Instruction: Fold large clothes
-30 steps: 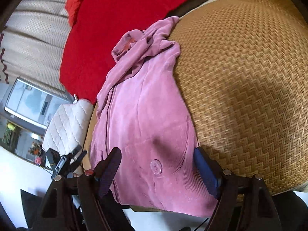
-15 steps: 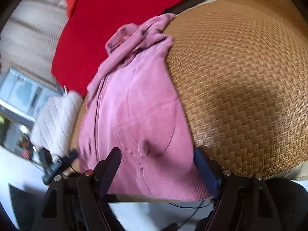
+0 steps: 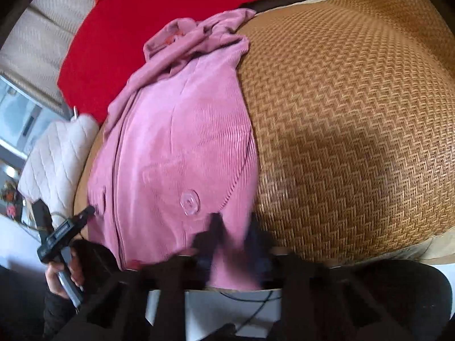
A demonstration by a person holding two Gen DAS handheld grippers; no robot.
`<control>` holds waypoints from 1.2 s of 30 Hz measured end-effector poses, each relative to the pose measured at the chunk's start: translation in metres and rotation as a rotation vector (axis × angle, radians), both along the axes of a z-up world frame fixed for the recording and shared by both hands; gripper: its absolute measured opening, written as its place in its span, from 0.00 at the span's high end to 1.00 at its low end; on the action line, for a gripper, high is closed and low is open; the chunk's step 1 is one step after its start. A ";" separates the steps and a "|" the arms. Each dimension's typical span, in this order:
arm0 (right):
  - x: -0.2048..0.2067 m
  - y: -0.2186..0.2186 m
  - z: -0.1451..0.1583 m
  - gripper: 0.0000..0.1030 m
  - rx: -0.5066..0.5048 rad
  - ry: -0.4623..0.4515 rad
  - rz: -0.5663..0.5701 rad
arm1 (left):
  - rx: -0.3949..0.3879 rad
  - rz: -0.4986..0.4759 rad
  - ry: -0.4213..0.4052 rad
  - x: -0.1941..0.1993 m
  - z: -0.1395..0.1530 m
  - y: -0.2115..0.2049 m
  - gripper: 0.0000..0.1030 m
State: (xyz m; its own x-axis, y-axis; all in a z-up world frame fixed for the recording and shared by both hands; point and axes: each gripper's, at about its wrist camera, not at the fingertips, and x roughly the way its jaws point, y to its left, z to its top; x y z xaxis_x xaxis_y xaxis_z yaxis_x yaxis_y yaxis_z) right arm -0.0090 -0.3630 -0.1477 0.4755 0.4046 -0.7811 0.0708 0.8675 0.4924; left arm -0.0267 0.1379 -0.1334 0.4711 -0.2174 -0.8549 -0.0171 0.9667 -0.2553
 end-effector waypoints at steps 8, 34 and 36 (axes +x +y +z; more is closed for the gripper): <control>-0.005 -0.006 0.019 0.86 0.077 -0.072 -0.026 | -0.051 0.026 -0.014 -0.025 0.006 0.022 0.93; 0.016 -0.011 0.029 0.92 0.148 -0.072 -0.015 | -0.093 0.009 -0.032 -0.066 0.019 0.051 0.96; 0.023 -0.008 0.021 0.90 0.157 -0.048 -0.012 | -0.081 0.014 -0.028 -0.067 0.017 0.049 0.96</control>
State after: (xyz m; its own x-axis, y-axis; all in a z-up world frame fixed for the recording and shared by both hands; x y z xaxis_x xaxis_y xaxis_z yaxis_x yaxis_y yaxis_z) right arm 0.0140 -0.3709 -0.1267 0.5162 0.5139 -0.6852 0.0544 0.7787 0.6250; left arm -0.0936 0.1871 -0.1164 0.4984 -0.2781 -0.8212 -0.0222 0.9428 -0.3327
